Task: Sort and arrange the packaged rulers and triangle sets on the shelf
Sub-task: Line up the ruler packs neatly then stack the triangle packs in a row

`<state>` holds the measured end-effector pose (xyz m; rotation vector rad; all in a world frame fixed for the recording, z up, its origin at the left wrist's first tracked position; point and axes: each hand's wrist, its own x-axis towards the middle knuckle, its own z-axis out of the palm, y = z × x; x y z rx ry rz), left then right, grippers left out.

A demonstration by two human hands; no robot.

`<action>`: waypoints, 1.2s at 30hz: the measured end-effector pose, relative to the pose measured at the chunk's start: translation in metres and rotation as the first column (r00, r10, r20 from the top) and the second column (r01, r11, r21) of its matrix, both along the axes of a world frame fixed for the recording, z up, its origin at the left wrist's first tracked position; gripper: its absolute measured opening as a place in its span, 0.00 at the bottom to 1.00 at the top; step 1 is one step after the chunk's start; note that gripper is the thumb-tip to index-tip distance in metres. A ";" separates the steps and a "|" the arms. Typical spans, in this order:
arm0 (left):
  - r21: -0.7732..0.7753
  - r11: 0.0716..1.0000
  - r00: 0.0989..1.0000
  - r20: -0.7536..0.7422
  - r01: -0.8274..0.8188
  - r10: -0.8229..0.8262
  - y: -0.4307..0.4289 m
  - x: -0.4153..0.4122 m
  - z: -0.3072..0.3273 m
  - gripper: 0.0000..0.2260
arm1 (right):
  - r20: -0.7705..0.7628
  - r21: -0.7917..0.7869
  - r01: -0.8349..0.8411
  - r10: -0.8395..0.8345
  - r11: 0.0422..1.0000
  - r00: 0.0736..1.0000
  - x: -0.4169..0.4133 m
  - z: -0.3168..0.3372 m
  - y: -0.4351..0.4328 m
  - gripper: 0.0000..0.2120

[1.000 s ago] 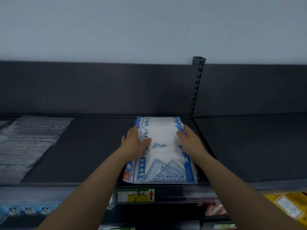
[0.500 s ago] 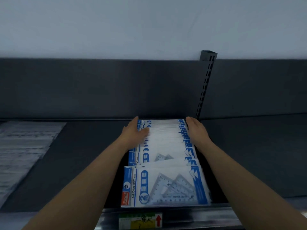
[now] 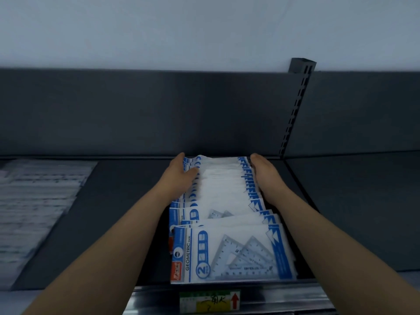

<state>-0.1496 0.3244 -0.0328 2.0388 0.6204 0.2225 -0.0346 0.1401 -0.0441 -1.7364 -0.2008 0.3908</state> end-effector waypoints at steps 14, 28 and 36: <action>-0.210 0.978 0.991 0.127 -0.008 0.036 -0.059 -0.100 0.010 0.14 | -0.219 0.192 -0.045 0.088 0.980 0.972 -0.072 -0.006 -0.057 0.27; -0.027 0.999 0.989 0.142 0.038 -0.034 -0.074 -0.121 0.004 0.19 | -0.048 -0.020 -0.226 0.225 0.974 0.973 -0.109 0.003 -0.071 0.19; 0.376 0.899 0.974 -0.084 0.225 -0.209 -0.065 -0.109 -0.012 0.19 | 0.255 -0.586 -0.382 0.610 0.715 0.751 -0.100 0.006 -0.074 0.22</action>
